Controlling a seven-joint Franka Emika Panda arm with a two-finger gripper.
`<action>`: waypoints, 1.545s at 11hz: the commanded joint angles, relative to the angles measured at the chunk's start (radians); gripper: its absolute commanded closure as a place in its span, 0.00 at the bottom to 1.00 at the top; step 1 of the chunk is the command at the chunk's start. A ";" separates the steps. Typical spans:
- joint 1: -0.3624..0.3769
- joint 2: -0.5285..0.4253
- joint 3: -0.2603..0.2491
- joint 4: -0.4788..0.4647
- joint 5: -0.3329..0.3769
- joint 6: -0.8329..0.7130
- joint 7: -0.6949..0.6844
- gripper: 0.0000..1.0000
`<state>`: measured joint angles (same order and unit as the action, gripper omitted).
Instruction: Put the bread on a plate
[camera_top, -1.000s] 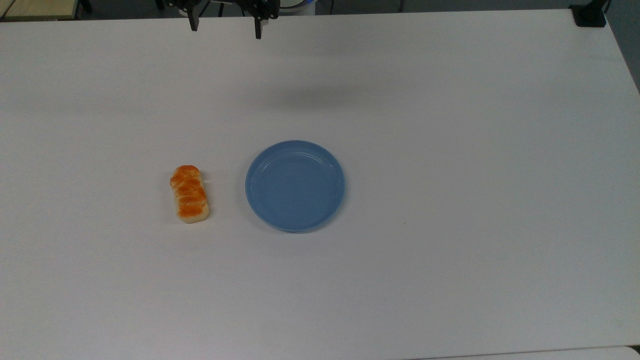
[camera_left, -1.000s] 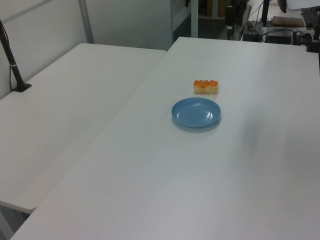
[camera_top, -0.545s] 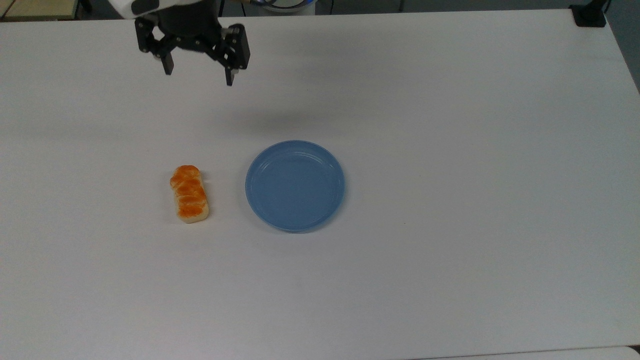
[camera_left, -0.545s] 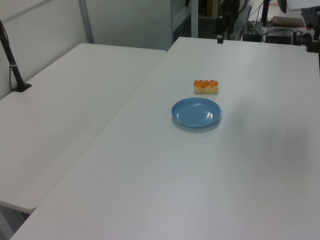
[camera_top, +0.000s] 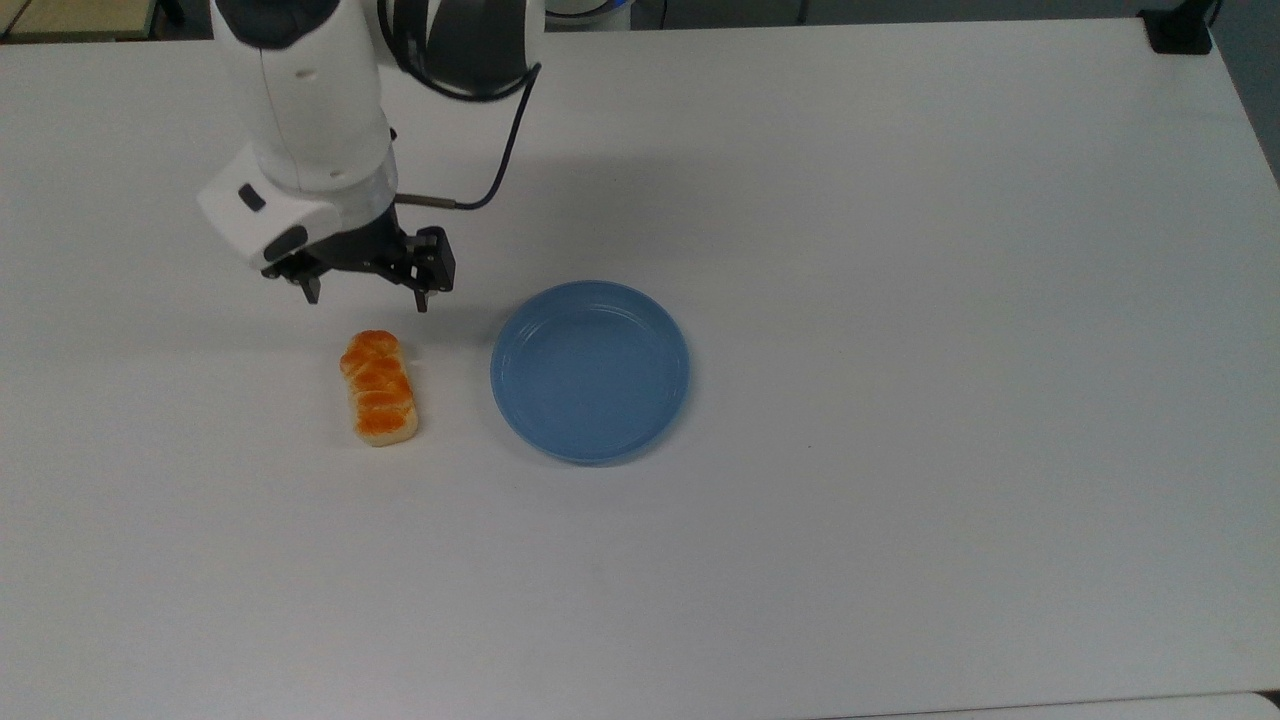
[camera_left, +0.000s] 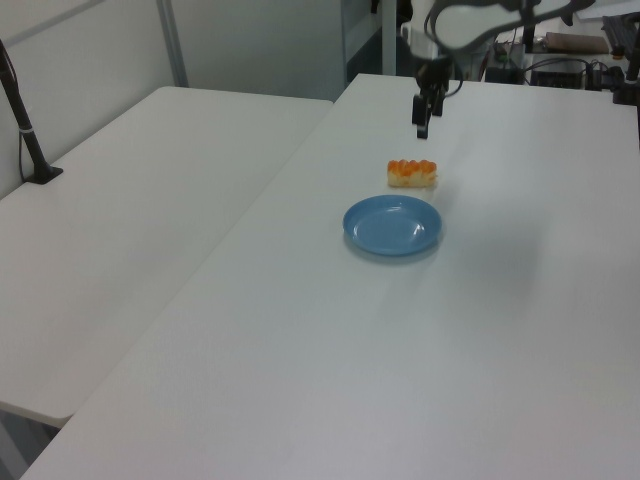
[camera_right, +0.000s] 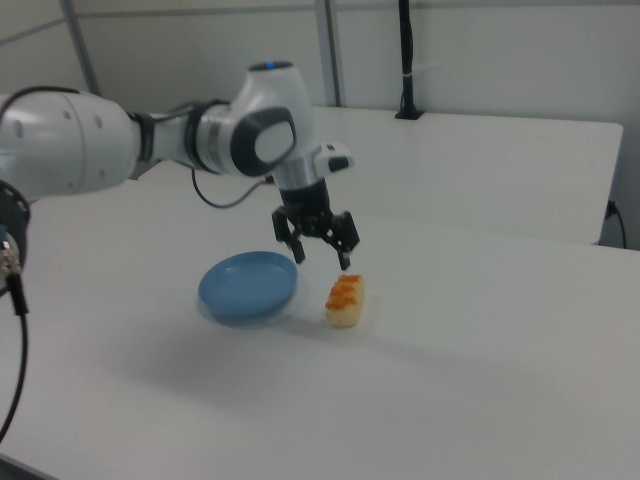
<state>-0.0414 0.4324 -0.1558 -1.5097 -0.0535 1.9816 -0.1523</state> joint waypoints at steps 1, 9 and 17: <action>-0.008 0.084 0.001 0.014 -0.003 0.095 -0.093 0.00; -0.022 0.210 0.002 0.014 0.000 0.258 -0.104 0.17; 0.047 0.096 0.013 0.000 0.067 0.148 0.019 0.46</action>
<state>-0.0550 0.6083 -0.1439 -1.4699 -0.0029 2.1962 -0.1682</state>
